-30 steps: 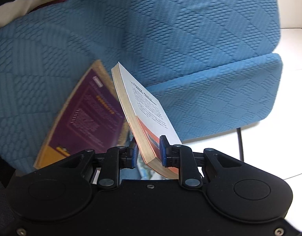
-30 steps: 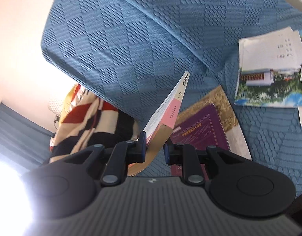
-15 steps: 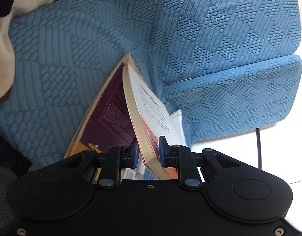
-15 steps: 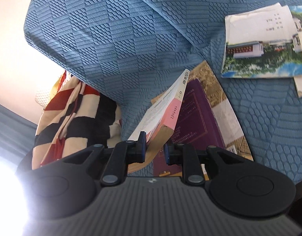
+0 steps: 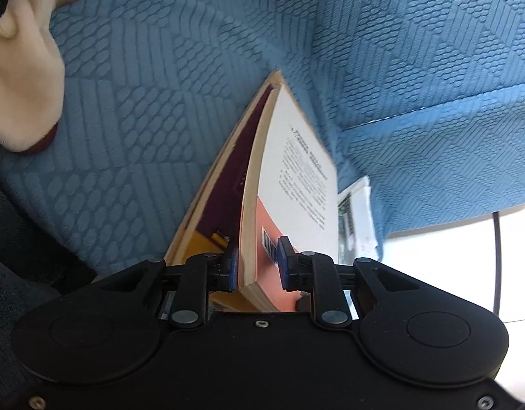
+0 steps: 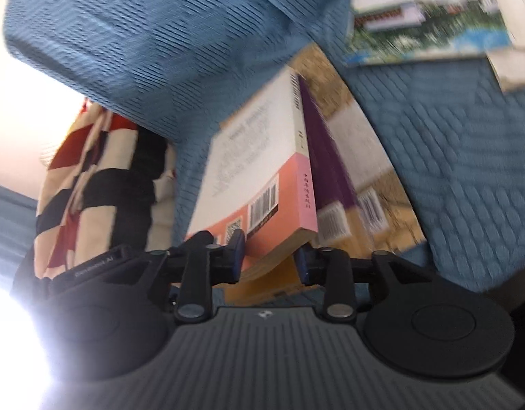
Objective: Organize objects
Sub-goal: 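Lower the white paperback flat onto the purple paperback and open the left gripper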
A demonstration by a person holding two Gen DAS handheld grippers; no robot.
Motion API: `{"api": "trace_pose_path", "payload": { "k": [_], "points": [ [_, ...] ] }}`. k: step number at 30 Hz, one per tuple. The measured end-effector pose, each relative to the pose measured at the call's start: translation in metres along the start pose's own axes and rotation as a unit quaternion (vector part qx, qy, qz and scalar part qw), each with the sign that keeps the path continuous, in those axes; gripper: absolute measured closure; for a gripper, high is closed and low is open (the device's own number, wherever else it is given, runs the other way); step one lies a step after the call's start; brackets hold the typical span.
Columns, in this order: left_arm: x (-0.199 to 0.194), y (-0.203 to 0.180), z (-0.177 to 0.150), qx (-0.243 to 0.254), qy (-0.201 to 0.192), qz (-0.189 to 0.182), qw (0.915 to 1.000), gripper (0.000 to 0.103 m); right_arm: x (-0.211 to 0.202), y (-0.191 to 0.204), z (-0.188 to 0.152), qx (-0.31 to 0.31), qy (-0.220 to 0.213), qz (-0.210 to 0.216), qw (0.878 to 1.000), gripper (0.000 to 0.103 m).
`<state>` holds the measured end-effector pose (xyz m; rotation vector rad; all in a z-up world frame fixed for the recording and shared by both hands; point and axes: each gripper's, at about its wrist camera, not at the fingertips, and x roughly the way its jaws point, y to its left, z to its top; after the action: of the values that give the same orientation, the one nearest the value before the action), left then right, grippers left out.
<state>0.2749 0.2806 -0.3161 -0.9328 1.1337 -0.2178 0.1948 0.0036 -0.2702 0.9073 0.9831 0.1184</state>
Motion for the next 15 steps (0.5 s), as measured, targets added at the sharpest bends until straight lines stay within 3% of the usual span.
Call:
{"api": "trace_pose_path", "payload": {
  "k": [4,6,8,15],
  "points": [
    [0.004,-0.005,-0.002,0.023,0.003,0.038,0.999,0.071,-0.005,-0.004,-0.004,-0.006,0.03,-0.011,0.999,0.061],
    [0.004,-0.011,0.0,0.038,0.006,0.045,0.9983,0.062,-0.012,-0.004,-0.006,-0.017,0.035,-0.014,0.999,0.046],
    [-0.001,-0.016,0.001,0.049,-0.007,0.058,0.9971,0.054,-0.019,-0.004,-0.007,-0.033,0.033,-0.024,0.999,0.038],
    [0.004,-0.031,-0.001,0.105,-0.03,0.099,0.9891,0.056,-0.025,0.004,-0.002,-0.115,-0.013,-0.075,0.99,0.036]
  ]
}}
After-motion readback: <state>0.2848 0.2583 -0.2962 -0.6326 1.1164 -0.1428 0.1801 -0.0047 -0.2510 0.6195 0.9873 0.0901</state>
